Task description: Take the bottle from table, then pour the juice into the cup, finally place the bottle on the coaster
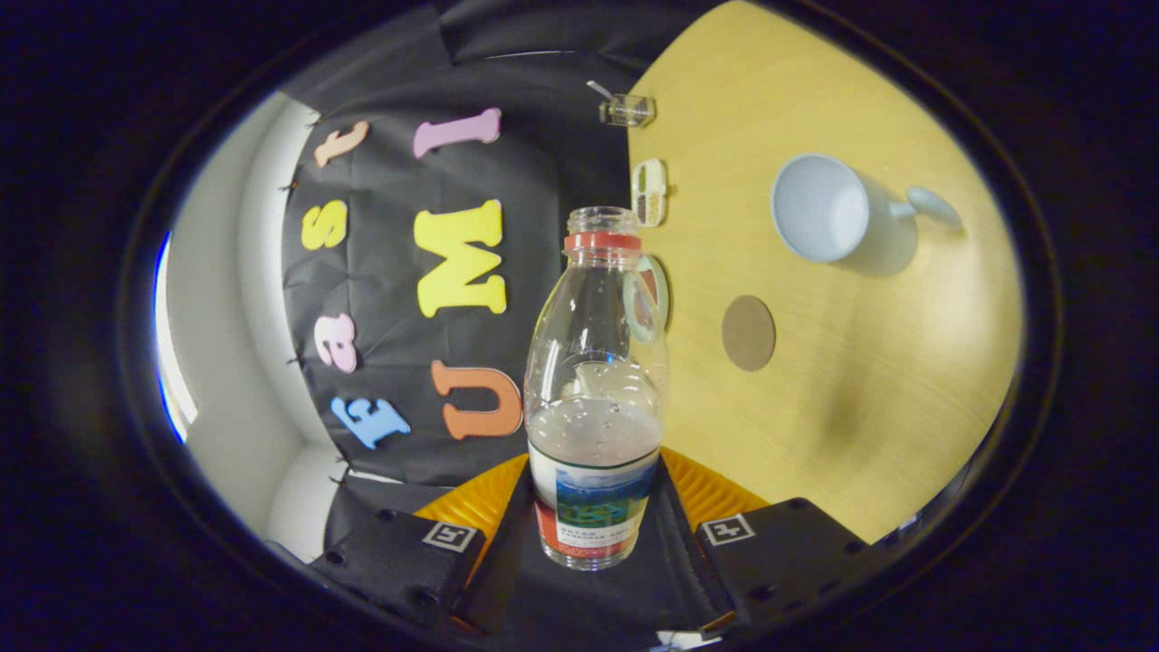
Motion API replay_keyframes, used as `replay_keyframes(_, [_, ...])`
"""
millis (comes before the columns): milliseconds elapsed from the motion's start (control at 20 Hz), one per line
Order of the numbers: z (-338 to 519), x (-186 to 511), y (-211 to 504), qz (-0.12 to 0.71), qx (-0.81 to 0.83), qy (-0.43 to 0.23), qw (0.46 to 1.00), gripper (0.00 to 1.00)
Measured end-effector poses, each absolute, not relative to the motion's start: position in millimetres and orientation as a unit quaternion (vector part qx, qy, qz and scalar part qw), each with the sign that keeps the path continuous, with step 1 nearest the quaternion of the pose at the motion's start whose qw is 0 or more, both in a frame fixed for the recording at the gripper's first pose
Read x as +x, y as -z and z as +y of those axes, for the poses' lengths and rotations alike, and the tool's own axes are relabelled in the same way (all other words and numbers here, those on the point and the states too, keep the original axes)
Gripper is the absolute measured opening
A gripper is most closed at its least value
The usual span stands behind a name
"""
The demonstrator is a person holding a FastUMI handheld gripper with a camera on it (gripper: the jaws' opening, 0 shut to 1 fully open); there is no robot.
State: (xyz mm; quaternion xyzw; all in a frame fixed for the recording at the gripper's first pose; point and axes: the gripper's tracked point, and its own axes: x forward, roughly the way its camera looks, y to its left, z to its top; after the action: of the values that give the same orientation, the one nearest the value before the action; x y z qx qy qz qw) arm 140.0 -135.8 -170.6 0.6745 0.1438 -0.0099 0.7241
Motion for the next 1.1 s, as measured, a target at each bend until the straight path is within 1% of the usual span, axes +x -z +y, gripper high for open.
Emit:
replay_keyframes(200, [-131,121,192,0.173,0.514,0.024,0.84,0.76])
replay_keyframes(300, [-135,111,193,0.174,0.443,0.031,0.879,0.76])
replay_keyframes(450, [-142,104,189,0.163,0.345,0.033,0.924,0.76])
replay_keyframes(550, [-156,96,185,0.148,0.293,0.047,0.943,0.76])
replay_keyframes(750, [-162,88,158,0.091,0.252,0.04,0.963,0.76])
replay_keyframes(1100, [-179,76,139,0.067,0.08,0.079,0.991,0.76])
